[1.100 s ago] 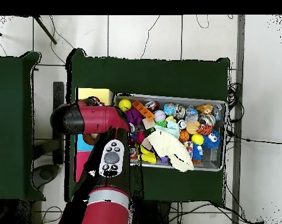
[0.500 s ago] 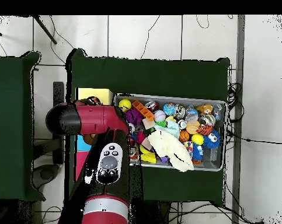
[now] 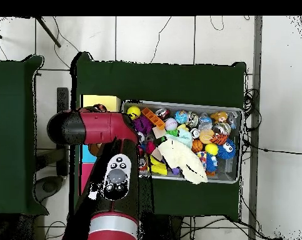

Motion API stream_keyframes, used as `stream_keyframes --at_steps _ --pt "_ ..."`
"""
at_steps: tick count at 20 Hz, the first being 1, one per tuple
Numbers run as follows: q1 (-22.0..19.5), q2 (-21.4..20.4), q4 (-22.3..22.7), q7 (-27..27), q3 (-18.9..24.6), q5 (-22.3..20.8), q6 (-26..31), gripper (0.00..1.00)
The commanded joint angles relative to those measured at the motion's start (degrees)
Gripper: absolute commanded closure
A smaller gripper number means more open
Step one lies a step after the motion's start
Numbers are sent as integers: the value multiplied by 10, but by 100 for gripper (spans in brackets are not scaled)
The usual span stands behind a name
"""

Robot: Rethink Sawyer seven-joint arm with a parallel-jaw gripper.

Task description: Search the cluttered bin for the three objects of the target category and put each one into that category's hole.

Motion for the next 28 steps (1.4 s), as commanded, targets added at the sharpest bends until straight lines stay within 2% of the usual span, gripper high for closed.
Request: stream_keyframes --at_steps 1,11,15,19,28 --pt "-18 -22 28 63 29 1 58 0" --pt "-20 -18 18 71 30 9 70 0" --pt "-14 -42 27 73 25 9 74 0" --pt "-8 -69 34 73 14 8 104 0" --pt "-6 -93 30 66 5 3 141 0"
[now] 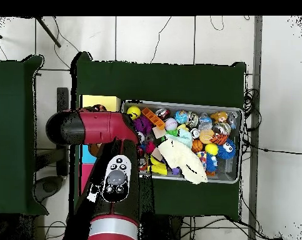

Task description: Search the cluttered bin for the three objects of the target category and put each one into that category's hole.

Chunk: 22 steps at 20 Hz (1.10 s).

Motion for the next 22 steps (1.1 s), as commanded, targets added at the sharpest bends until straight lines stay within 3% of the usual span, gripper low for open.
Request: stream_keyframes --at_steps 1,22 --pt "-6 -87 30 66 5 4 127 0" --pt "-15 -122 47 46 6 -3 132 0"
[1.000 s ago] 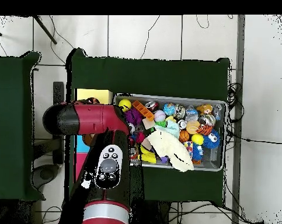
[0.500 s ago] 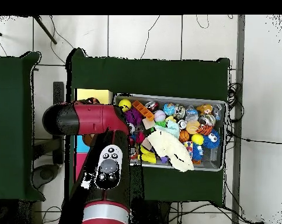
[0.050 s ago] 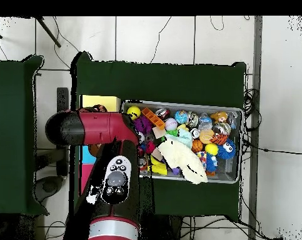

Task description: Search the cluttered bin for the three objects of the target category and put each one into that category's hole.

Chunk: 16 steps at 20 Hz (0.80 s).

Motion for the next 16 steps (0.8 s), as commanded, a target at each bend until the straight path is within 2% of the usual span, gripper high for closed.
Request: stream_keyframes --at_steps 1,16 --pt "-16 -115 45 45 8 2 127 100" --pt "-16 -111 46 67 14 -7 124 100"
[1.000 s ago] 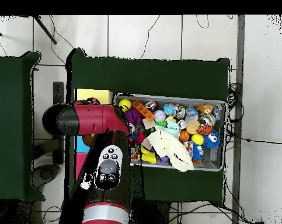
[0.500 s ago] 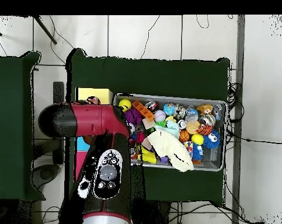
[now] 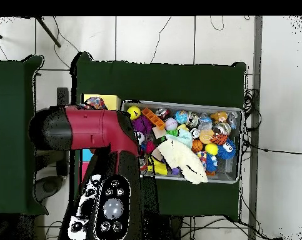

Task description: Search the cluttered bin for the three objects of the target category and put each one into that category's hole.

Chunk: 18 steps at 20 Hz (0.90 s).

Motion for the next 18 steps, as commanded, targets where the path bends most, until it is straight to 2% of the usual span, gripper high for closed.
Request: stream_keyframes --at_steps 1,8,9,18 --pt "-16 -10 38 67 15 -6 44 100" --pt "-21 -5 30 64 19 -7 50 100" --pt "-22 -4 28 62 19 -9 50 0" --pt "-18 0 24 69 14 -10 48 0"
